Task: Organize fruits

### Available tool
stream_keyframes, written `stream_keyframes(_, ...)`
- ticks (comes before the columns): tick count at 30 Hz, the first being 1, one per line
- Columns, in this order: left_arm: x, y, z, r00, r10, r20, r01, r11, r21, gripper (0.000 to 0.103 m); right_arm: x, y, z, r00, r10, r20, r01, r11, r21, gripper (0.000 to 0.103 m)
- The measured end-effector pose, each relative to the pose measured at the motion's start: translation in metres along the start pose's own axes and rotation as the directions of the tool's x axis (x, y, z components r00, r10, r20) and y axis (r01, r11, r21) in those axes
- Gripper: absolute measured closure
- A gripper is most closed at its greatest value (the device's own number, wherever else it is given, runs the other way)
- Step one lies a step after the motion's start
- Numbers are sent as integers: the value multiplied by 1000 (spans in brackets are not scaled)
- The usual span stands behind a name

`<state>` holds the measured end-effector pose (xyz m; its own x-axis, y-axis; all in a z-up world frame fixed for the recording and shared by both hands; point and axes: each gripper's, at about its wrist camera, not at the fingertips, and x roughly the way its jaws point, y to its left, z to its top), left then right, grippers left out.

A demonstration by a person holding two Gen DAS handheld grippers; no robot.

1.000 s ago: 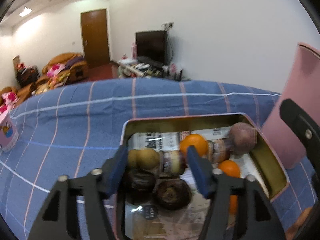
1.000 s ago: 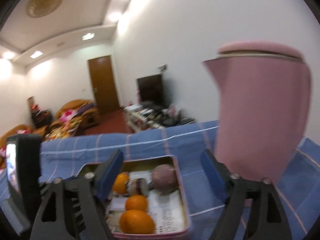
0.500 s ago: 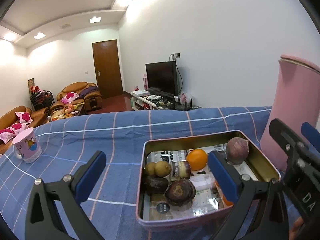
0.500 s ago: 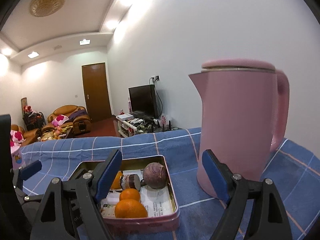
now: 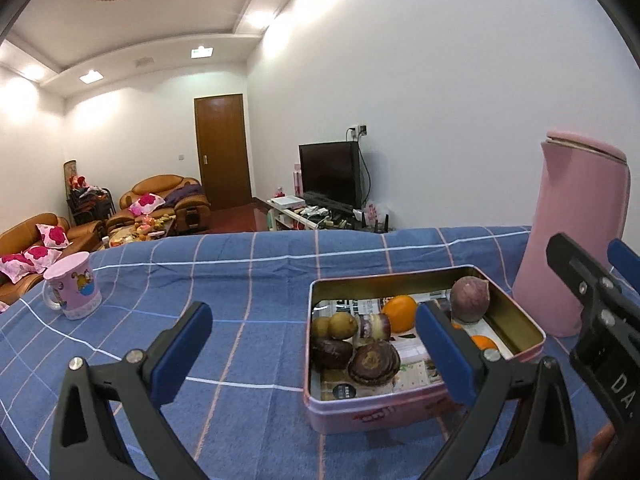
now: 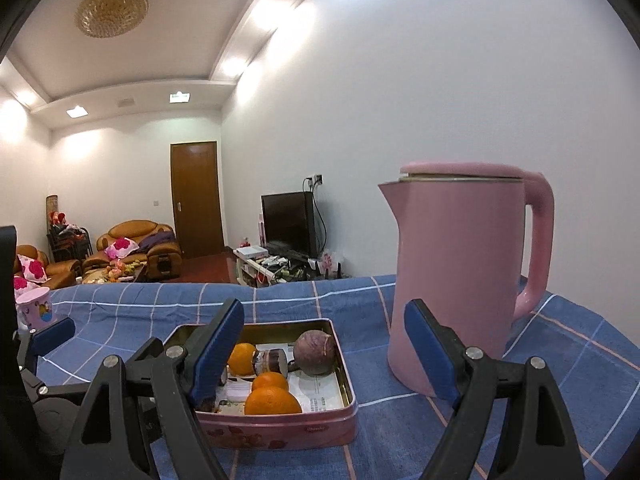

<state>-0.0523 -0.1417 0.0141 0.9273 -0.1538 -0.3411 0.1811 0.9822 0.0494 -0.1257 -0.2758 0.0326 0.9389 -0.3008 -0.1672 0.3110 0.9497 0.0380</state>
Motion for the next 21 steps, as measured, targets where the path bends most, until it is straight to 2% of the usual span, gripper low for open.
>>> stream_keyframes(21, -3, 4, -1, 1000, 6, 2, -6, 1000, -6, 0, 0, 0, -1, 1000, -4, -2, 4, 1000, -7, 19)
